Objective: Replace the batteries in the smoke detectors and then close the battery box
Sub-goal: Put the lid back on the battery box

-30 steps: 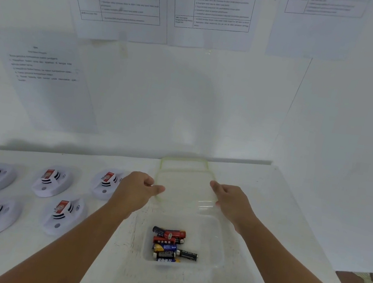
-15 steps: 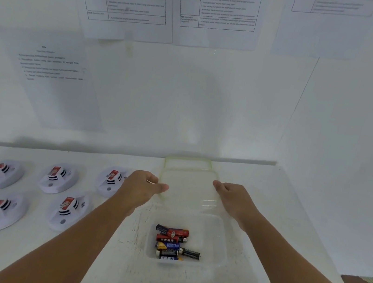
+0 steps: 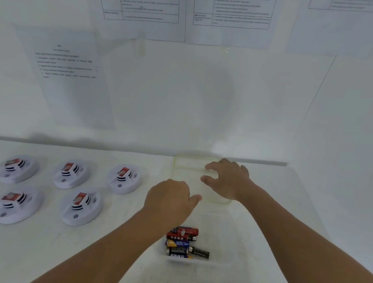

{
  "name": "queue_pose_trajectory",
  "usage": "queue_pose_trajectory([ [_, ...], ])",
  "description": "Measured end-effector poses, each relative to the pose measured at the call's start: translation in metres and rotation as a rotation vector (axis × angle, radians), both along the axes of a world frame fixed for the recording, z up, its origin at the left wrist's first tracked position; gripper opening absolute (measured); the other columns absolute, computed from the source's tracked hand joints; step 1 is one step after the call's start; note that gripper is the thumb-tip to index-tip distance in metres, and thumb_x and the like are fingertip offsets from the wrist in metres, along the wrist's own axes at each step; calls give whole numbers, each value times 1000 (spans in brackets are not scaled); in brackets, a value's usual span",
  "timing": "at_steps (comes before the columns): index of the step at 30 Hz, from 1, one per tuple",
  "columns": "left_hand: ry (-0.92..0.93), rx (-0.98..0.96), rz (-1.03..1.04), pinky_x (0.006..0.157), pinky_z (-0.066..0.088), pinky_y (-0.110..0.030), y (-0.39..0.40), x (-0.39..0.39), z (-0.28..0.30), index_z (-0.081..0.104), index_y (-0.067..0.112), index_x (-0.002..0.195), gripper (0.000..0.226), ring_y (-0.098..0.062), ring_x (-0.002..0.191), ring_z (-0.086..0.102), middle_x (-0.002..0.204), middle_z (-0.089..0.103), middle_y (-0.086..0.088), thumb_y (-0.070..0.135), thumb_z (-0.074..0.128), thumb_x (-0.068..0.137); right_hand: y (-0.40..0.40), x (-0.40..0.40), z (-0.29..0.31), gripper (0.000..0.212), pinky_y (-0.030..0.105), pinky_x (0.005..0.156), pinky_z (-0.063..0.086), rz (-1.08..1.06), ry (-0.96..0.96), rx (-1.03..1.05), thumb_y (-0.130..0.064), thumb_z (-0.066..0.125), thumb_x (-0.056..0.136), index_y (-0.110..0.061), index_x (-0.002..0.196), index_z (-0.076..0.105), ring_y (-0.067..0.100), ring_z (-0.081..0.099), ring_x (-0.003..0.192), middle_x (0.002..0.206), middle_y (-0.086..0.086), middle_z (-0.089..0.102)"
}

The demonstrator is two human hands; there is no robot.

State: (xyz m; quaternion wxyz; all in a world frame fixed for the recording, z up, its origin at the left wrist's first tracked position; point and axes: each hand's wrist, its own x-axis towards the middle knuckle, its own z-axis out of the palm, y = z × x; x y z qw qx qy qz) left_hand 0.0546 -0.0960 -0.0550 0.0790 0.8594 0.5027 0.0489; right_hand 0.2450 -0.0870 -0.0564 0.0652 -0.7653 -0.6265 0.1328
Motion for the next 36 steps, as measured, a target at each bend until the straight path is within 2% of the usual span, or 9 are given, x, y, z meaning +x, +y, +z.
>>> queue_pose_trajectory([
  [7,-27,-54,86,55,40,-29,8,-14,1,41,18,60,61,-14,51,44,58,53,-4,64,45,99,-26,8,-5,77,45,107,44,-103,179,4,-83,58,78,-28,132,62,18,59,119,130,-5,63],
  [9,-59,-91,116,53,38,-29,14,-17,1,41,18,59,61,-15,49,43,59,55,-9,64,49,97,-35,7,-7,76,43,102,49,-150,244,18,-85,61,74,-27,123,63,17,60,110,119,-6,65],
  [11,-96,-154,136,53,38,-27,20,-18,-1,43,17,58,60,-14,45,42,50,45,-1,62,55,96,-45,4,-8,71,39,95,52,-211,323,48,-82,67,72,-24,113,63,16,61,101,106,-6,65],
  [13,-156,-218,156,55,38,-27,26,-18,-5,47,16,61,56,-16,45,43,51,45,2,59,61,94,-54,-1,-11,68,34,82,51,-277,412,87,-77,73,71,-17,101,62,16,62,88,96,-2,66],
  [17,-424,-352,200,60,46,-26,34,-18,-12,71,2,78,48,-16,59,59,80,74,-1,47,70,93,-66,-12,-23,61,29,66,41,-395,563,205,-70,80,68,-18,80,51,12,47,66,74,-3,53],
  [20,-577,-431,254,67,48,-27,35,-15,-12,78,5,94,35,-12,80,67,95,76,-4,40,76,91,-71,-18,-32,60,31,65,44,-476,642,280,-67,83,68,-16,81,54,13,49,66,74,-1,55],
  [24,-614,-479,297,74,46,-29,39,-9,-13,77,4,91,29,-9,84,64,97,75,-5,34,79,90,-73,-21,-35,58,32,66,44,-522,723,298,-63,85,68,-16,80,53,15,48,66,73,1,53],
  [30,-755,-658,372,93,39,-33,42,-8,-12,75,-6,99,30,-20,105,59,104,73,-12,21,82,88,-70,-20,-32,56,28,64,42,-553,978,261,-44,94,67,-14,80,48,19,45,70,77,5,48],
  [36,-806,-739,389,106,45,-42,41,-9,-9,74,-2,99,26,-22,103,59,91,71,-5,19,83,87,-70,-20,-33,55,24,61,40,-555,1002,258,-40,93,71,-14,79,45,17,42,67,74,3,45],
])
